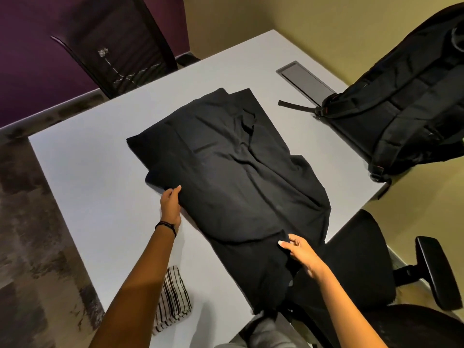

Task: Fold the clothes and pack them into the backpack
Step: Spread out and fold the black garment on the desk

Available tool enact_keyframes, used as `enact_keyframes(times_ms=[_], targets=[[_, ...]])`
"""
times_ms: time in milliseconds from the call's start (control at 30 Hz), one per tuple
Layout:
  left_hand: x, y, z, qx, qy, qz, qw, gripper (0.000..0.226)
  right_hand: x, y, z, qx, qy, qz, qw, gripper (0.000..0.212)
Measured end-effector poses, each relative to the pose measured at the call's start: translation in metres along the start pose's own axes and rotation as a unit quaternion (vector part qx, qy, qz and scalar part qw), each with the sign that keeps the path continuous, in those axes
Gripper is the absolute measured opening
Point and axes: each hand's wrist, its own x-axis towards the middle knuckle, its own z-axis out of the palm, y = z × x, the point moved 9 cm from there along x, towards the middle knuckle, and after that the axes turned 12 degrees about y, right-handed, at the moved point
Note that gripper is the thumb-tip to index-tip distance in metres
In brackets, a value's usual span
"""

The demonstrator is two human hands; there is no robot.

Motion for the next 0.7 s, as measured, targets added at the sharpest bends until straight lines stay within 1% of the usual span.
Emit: enact_keyframes(times_ms=[33, 67, 100, 167, 233, 267, 333, 433, 467, 567, 633, 700], targets=[[0.004, 0.004, 0.002, -0.009, 0.01, 0.002, 1.0, 0.021, -0.007, -0.001, 0.005, 0.041, -0.02, 0.015, 0.999, 0.028], [0.008, 0.009, 0.002, -0.018, 0.024, 0.001, 1.0, 0.036, -0.011, 0.001, 0.01, 0.066, -0.039, 0.031, 0.997, 0.022], [0.011, 0.015, 0.001, -0.021, 0.04, 0.003, 0.999, 0.052, -0.012, 0.003, 0.013, 0.082, -0.046, 0.037, 0.995, 0.021], [0.016, 0.028, 0.001, -0.009, 0.056, 0.021, 0.998, 0.079, -0.015, 0.002, 0.012, 0.103, -0.035, 0.035, 0.993, 0.022], [0.021, 0.038, 0.008, -0.002, 0.039, 0.032, 0.999, 0.092, -0.014, 0.004, 0.009, 0.119, -0.015, 0.033, 0.992, 0.026], [0.023, 0.042, 0.013, -0.003, 0.026, 0.03, 0.999, 0.094, -0.016, 0.005, 0.009, 0.121, -0.015, 0.033, 0.992, 0.028], [0.027, 0.051, 0.023, 0.001, -0.001, 0.03, 1.0, 0.09, -0.019, 0.005, 0.012, 0.122, -0.039, 0.026, 0.991, 0.036], [0.032, 0.067, 0.036, 0.013, -0.027, 0.047, 0.998, 0.083, -0.026, 0.007, 0.015, 0.11, -0.089, 0.031, 0.989, 0.059], [0.035, 0.071, 0.039, 0.017, -0.032, 0.054, 0.998, 0.08, -0.028, 0.006, 0.016, 0.105, -0.1, 0.031, 0.989, 0.061], [0.045, 0.077, 0.043, 0.048, -0.043, 0.056, 0.996, 0.08, -0.031, 0.006, 0.016, 0.08, -0.114, 0.028, 0.99, 0.059], [0.052, 0.069, 0.041, 0.068, -0.047, 0.033, 0.996, 0.084, -0.028, 0.007, 0.016, 0.058, -0.112, 0.024, 0.992, 0.057], [0.053, 0.057, 0.035, 0.091, -0.038, 0.008, 0.995, 0.088, -0.026, 0.011, 0.018, 0.034, -0.104, 0.024, 0.994, 0.036]])
